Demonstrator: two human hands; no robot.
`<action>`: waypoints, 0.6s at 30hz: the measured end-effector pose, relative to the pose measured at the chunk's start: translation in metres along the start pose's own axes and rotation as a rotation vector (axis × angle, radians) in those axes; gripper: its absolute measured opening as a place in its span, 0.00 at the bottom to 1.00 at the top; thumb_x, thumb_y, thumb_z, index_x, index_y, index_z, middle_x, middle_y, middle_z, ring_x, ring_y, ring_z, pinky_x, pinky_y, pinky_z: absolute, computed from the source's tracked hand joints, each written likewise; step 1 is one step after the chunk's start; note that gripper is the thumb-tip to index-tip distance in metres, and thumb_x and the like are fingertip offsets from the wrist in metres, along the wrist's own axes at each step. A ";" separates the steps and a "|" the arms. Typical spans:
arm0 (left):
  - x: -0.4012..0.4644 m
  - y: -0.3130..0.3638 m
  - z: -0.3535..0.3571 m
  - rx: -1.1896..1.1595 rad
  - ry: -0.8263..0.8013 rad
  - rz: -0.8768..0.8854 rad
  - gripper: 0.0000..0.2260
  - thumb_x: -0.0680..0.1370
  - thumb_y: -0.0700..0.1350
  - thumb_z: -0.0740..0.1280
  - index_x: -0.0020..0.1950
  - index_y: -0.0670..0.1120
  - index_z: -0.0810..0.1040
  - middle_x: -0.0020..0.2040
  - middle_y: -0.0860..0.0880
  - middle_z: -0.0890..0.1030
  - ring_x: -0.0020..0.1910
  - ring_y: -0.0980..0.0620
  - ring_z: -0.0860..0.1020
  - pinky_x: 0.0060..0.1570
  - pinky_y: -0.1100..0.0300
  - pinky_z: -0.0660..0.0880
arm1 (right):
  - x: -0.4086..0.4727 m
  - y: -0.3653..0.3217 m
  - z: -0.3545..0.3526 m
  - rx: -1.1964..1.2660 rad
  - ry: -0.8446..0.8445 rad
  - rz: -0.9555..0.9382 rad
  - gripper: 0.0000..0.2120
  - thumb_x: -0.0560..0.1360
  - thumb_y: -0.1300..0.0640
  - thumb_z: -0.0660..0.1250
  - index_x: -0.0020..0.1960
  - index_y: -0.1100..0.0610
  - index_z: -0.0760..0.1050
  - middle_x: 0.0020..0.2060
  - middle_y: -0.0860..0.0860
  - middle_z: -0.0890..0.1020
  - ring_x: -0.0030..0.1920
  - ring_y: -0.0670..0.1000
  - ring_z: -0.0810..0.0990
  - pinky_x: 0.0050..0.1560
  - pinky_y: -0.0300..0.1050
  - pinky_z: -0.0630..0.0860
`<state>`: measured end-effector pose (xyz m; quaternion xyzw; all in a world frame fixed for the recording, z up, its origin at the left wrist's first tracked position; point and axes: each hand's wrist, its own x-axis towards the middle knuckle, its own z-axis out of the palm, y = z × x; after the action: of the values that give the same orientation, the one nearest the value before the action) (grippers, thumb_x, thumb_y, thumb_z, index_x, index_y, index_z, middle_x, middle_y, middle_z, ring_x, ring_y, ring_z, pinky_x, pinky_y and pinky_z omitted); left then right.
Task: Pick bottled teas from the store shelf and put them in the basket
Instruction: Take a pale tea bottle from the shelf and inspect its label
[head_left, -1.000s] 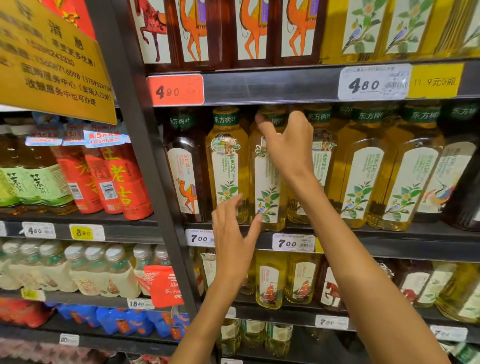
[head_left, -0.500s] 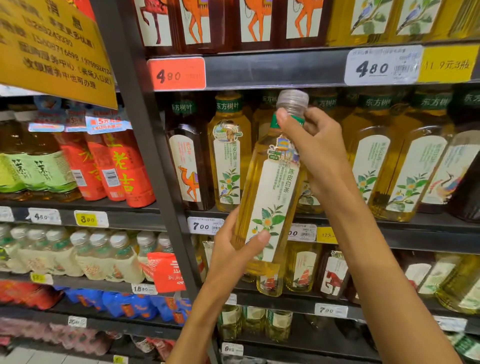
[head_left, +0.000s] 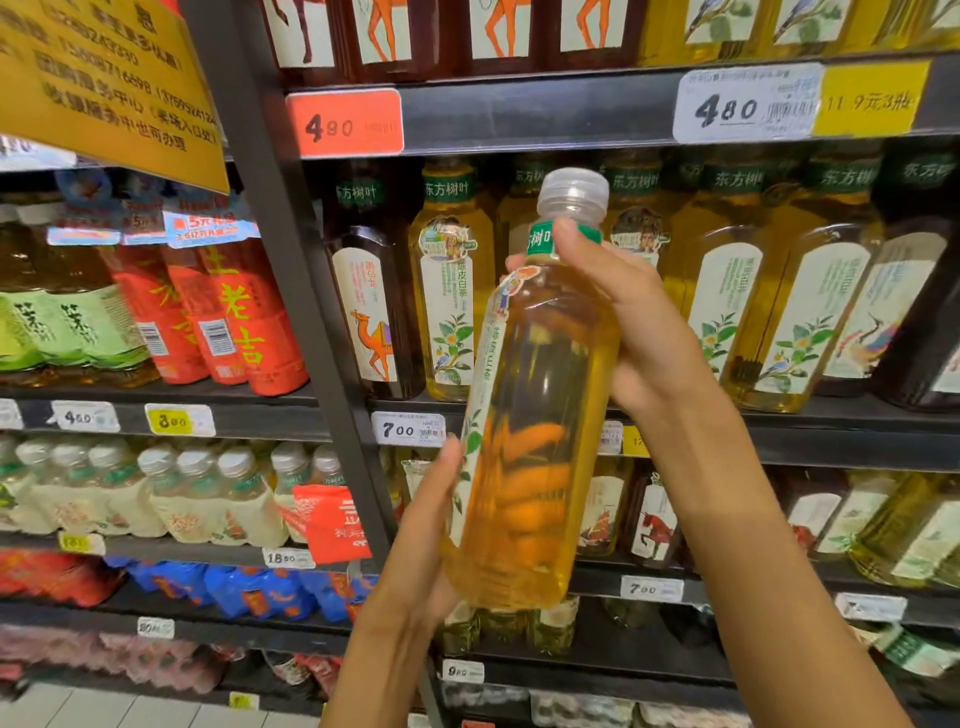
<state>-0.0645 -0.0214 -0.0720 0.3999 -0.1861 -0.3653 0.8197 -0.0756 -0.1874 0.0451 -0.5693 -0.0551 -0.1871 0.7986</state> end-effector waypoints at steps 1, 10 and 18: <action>0.000 0.001 0.000 0.016 -0.033 0.002 0.37 0.63 0.64 0.75 0.64 0.41 0.78 0.61 0.35 0.78 0.59 0.38 0.78 0.57 0.44 0.75 | -0.002 0.001 0.001 -0.017 0.028 -0.005 0.12 0.75 0.51 0.69 0.53 0.57 0.78 0.45 0.55 0.85 0.46 0.51 0.84 0.49 0.47 0.81; -0.005 -0.001 0.017 0.224 -0.173 -0.166 0.35 0.50 0.69 0.76 0.48 0.48 0.86 0.39 0.49 0.85 0.35 0.53 0.83 0.34 0.59 0.80 | -0.006 0.004 0.001 0.292 -0.110 0.134 0.18 0.74 0.47 0.63 0.55 0.60 0.75 0.41 0.56 0.84 0.46 0.56 0.84 0.48 0.49 0.81; -0.001 0.001 -0.023 0.129 0.033 -0.035 0.28 0.74 0.65 0.63 0.65 0.48 0.78 0.63 0.42 0.79 0.63 0.43 0.76 0.58 0.51 0.76 | -0.013 -0.001 0.000 -0.026 0.140 0.042 0.12 0.75 0.47 0.68 0.51 0.55 0.76 0.38 0.53 0.85 0.42 0.53 0.85 0.48 0.50 0.82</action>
<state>-0.0507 -0.0085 -0.0858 0.4608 -0.1888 -0.3603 0.7888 -0.0881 -0.1843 0.0416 -0.5662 0.0152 -0.2105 0.7968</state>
